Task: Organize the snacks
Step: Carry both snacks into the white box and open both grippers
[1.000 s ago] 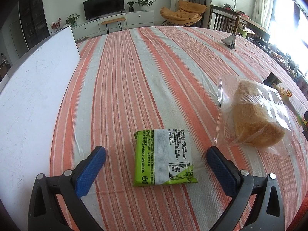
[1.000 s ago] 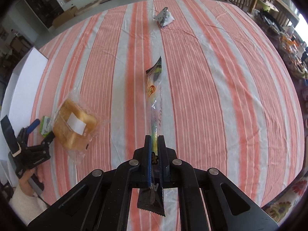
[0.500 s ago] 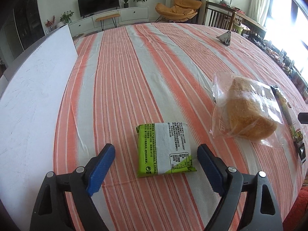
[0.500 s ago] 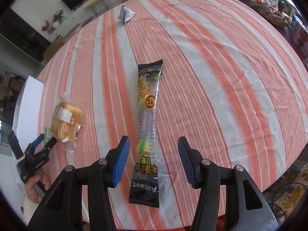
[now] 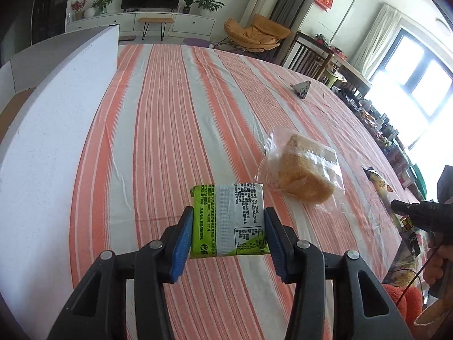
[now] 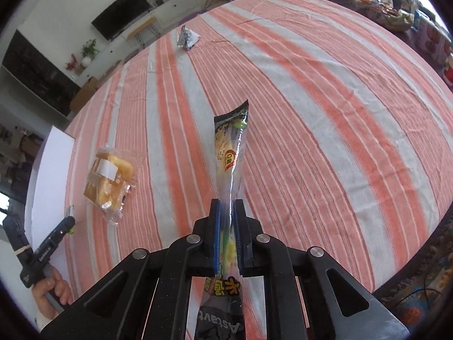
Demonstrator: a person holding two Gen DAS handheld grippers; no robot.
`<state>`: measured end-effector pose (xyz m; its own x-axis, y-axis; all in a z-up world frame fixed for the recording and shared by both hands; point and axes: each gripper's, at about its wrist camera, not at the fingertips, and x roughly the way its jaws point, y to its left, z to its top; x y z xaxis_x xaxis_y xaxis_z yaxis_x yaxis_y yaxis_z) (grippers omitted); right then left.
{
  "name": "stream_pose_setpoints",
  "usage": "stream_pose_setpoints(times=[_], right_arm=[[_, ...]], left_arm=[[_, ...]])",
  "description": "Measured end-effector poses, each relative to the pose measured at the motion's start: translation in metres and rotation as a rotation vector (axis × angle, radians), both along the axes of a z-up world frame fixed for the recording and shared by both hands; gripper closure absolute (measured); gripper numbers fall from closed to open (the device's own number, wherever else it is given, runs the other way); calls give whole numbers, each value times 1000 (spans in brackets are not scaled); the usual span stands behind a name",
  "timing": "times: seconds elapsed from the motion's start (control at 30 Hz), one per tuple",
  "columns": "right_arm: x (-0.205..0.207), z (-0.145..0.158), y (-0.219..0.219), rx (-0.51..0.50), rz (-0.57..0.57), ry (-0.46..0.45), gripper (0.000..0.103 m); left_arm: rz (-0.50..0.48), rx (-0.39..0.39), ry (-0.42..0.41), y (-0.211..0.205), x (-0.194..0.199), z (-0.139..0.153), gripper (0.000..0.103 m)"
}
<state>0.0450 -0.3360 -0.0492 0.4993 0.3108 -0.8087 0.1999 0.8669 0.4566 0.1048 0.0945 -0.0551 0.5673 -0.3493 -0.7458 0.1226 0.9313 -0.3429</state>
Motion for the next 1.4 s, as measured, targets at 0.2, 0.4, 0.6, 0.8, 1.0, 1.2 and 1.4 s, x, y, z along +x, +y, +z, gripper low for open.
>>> stream_pose_setpoints(times=[0.2,0.4,0.6,0.8,1.0,1.2,1.4], right_arm=[[-36,-3,-23,340,-104,-79,94],[-50,7,-7,532,-76,-151,94],[-42,46,44,620,72,-217,94],[-30,91,124,705,252,-254,94],[1,121,229,751,438,-238,94],[36,111,355,751,585,-170,94],[46,59,432,440,596,-152,57]], left_arm=[[-36,-114,-37,-5,-33,37,55],[-59,-190,-130,5,-70,94,55],[-47,-288,-194,39,-101,140,55],[44,-309,-254,101,-122,174,55],[228,-229,-298,182,-130,182,55],[421,-123,-231,250,-127,150,55],[625,161,-56,273,-113,87,11]])
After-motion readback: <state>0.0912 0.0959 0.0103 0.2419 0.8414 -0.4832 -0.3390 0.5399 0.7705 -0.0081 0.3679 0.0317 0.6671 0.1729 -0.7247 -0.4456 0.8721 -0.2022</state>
